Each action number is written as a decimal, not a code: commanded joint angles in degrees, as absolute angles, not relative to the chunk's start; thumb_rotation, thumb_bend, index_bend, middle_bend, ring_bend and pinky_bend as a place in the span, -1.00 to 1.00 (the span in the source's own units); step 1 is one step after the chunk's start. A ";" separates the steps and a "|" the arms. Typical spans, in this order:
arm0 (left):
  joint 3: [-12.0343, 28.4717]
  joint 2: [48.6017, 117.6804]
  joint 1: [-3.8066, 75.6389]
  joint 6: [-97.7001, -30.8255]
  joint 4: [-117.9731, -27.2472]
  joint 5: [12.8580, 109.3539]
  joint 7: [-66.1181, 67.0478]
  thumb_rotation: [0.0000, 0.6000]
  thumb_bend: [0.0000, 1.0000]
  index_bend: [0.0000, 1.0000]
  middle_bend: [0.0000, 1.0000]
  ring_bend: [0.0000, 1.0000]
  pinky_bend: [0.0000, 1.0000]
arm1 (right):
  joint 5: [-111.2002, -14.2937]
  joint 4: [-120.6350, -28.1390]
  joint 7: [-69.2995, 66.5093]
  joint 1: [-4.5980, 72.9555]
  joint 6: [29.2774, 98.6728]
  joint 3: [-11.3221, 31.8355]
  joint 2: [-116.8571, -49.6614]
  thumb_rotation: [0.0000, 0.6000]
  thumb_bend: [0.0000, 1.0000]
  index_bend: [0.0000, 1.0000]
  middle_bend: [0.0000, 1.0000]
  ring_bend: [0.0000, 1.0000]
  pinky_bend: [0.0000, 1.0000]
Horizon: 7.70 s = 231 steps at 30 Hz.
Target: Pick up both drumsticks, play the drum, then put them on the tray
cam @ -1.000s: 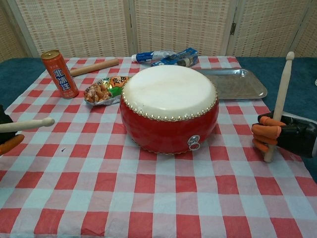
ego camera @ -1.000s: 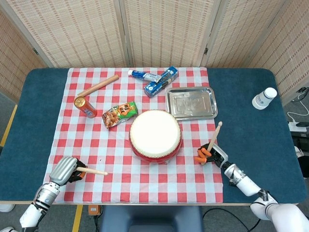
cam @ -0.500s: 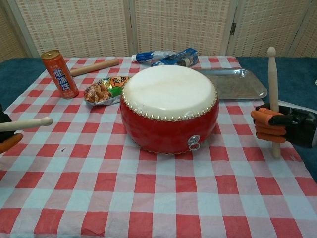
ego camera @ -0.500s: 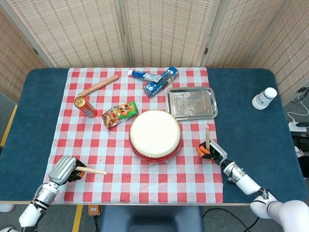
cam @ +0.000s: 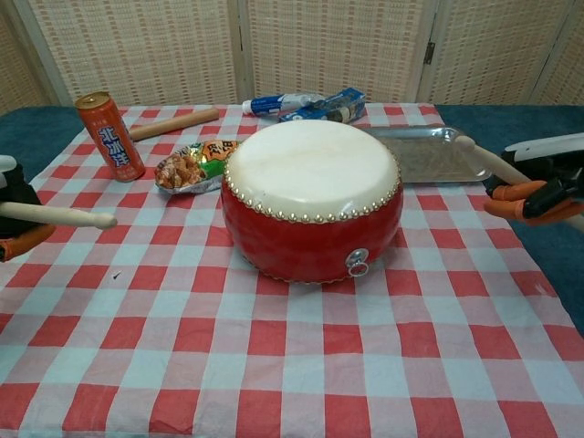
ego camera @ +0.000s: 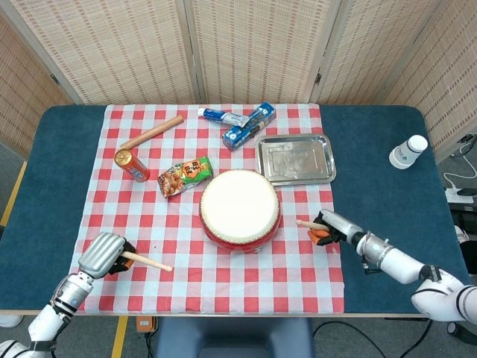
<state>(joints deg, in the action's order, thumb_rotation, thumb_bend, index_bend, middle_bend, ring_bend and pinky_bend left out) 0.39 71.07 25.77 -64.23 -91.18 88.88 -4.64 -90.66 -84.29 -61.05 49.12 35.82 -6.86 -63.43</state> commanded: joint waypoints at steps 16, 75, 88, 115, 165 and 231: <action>5.71 68.93 32.43 -57.95 -97.27 83.27 1.26 1.00 0.15 1.00 1.00 1.00 1.00 | -42.13 -100.61 0.89 76.70 26.48 -16.69 -50.16 1.00 0.37 1.00 1.00 1.00 1.00; 9.22 85.04 59.89 -59.36 -91.99 31.25 45.07 1.00 0.15 1.00 1.00 1.00 1.00 | 7.67 -94.49 28.33 104.01 35.70 -20.87 -70.20 1.00 0.38 1.00 1.00 1.00 1.00; 13.16 78.46 56.96 -63.40 -98.63 34.95 38.81 1.00 0.15 1.00 1.00 1.00 1.00 | 17.34 -89.92 37.46 105.20 37.65 -22.91 -77.11 1.00 0.39 1.00 1.00 1.00 1.00; 9.26 87.57 60.30 -60.83 -91.46 30.31 45.96 1.00 0.15 1.00 1.00 1.00 1.00 | 13.43 -96.85 40.37 100.37 42.27 -13.39 -69.63 1.00 0.39 1.00 1.00 1.00 1.00; 10.51 74.76 45.61 -66.77 -99.05 48.40 23.95 1.00 0.15 1.00 1.00 1.00 1.00 | -0.94 -81.71 30.41 77.94 31.21 -6.27 -68.28 1.00 0.39 1.00 1.00 1.00 1.00; 12.15 69.21 36.26 -67.65 -100.67 58.90 17.57 1.00 0.15 1.00 1.00 1.00 1.00 | -42.40 -25.07 -4.31 71.68 8.93 4.78 -99.04 1.00 -0.87 -0.95 -0.74 -0.79 -0.38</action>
<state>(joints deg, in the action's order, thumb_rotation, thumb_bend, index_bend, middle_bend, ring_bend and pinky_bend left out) 12.06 69.02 36.18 -67.60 -100.80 58.67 17.60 -38.78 -15.77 -3.72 72.80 3.47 2.40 -104.94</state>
